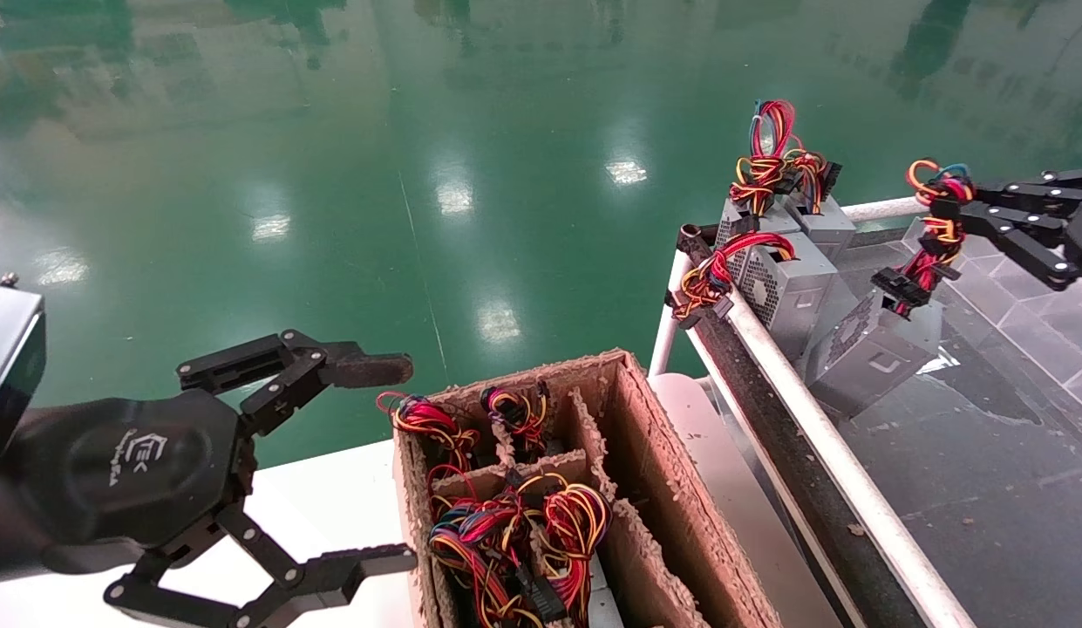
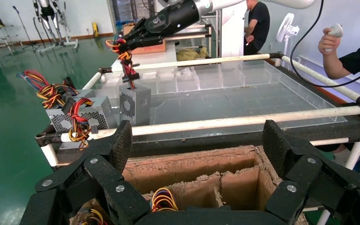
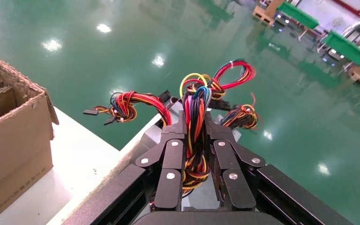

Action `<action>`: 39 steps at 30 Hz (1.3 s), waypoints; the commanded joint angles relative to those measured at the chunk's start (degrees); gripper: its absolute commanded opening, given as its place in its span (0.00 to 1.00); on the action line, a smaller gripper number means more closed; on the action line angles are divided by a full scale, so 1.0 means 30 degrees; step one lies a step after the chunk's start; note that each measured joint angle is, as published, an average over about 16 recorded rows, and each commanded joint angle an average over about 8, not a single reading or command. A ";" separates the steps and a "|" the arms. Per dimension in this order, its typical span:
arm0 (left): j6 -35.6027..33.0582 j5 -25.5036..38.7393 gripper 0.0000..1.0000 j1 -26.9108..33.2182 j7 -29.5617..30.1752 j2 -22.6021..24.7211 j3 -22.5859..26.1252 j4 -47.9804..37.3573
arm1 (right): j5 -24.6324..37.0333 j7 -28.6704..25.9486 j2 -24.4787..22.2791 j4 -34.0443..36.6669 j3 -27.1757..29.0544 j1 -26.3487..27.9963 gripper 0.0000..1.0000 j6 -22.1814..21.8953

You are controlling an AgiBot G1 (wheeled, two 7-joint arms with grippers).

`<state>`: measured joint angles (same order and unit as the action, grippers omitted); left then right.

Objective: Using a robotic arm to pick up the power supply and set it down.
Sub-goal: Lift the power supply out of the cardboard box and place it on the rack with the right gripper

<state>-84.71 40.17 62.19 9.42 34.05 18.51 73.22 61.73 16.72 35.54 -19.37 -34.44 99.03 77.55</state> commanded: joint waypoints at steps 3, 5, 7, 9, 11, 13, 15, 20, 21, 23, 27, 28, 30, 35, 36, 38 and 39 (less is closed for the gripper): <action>0.0001 -0.0002 1.00 0.0001 -0.0001 -0.0001 0.0002 0.0000 | 0.0593 0.0425 0.0688 0.1078 -0.0319 0.0713 0.00 -0.0140; 0.0001 -0.0002 1.00 0.0001 -0.0002 -0.0001 0.0003 0.0000 | 0.0855 0.0665 0.1032 0.1556 -0.0458 0.1069 0.00 -0.0279; 0.0002 -0.0003 1.00 0.0001 -0.0002 -0.0002 0.0005 0.0000 | 0.1082 0.0900 0.1361 0.2010 -0.0579 0.1408 0.00 -0.0424; 0.0002 -0.0004 1.00 0.0001 -0.0003 -0.0002 0.0006 0.0000 | 0.1292 0.1130 0.1680 0.2435 -0.0691 0.1723 0.00 -0.0607; 0.0003 -0.0005 1.00 0.0002 -0.0003 -0.0003 0.0007 0.0000 | 0.1477 0.1341 0.1996 0.2864 -0.0790 0.2013 0.00 -0.0816; 0.0003 -0.0005 1.00 0.0002 -0.0004 -0.0003 0.0008 0.0000 | 0.1643 0.1537 0.2288 0.3260 -0.0882 0.2270 0.00 -0.1021; 0.0004 -0.0006 1.00 0.0002 -0.0005 -0.0004 0.0009 0.0000 | 0.1789 0.1714 0.2573 0.3627 -0.0963 0.2505 0.00 -0.1219; 0.0005 -0.0008 1.00 0.0003 -0.0006 -0.0005 0.0012 0.0000 | 0.2184 0.2026 0.3336 0.4416 -0.1201 0.3048 0.00 -0.1855; 0.0005 -0.0009 1.00 0.0003 -0.0006 -0.0005 0.0013 0.0000 | 0.2273 0.2053 0.3508 0.4559 -0.1254 0.3149 0.00 -0.2066; 0.0006 -0.0009 1.00 0.0003 -0.0007 -0.0005 0.0014 0.0000 | 0.2461 0.2092 0.3895 0.4848 -0.1367 0.3345 0.00 -0.2658; 0.0007 -0.0011 1.00 0.0004 -0.0008 -0.0006 0.0016 0.0000 | 0.2753 0.2135 0.4707 0.5355 -0.1535 0.3636 0.00 -0.4224; 0.0007 -0.0011 1.00 0.0004 -0.0008 -0.0007 0.0016 0.0000 | 0.2805 0.2157 0.4904 0.5456 -0.1564 0.3686 0.00 -0.4630; 0.0007 -0.0012 1.00 0.0004 -0.0009 -0.0007 0.0018 0.0000 | 0.2883 0.2201 0.5262 0.5621 -0.1607 0.3764 0.00 -0.5340; 0.0008 -0.0014 1.00 0.0005 -0.0010 -0.0008 0.0020 0.0000 | 0.3029 0.2305 0.5931 0.5831 -0.1699 0.3903 0.00 -0.6209; 0.0009 -0.0014 1.00 0.0005 -0.0010 -0.0008 0.0021 0.0000 | 0.3062 0.2329 0.6021 0.5847 -0.1723 0.3924 0.00 -0.6234; 0.0009 -0.0015 1.00 0.0005 -0.0011 -0.0009 0.0022 0.0000 | 0.3139 0.2384 0.6173 0.5867 -0.1778 0.3956 0.00 -0.6176; 0.0009 -0.0015 1.00 0.0005 -0.0011 -0.0009 0.0023 0.0000 | 0.3177 0.2411 0.6225 0.5876 -0.1805 0.3969 0.00 -0.6112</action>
<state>-84.68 40.12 62.21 9.38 34.02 18.58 73.22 71.20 23.92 53.95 -1.71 -39.81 110.91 59.51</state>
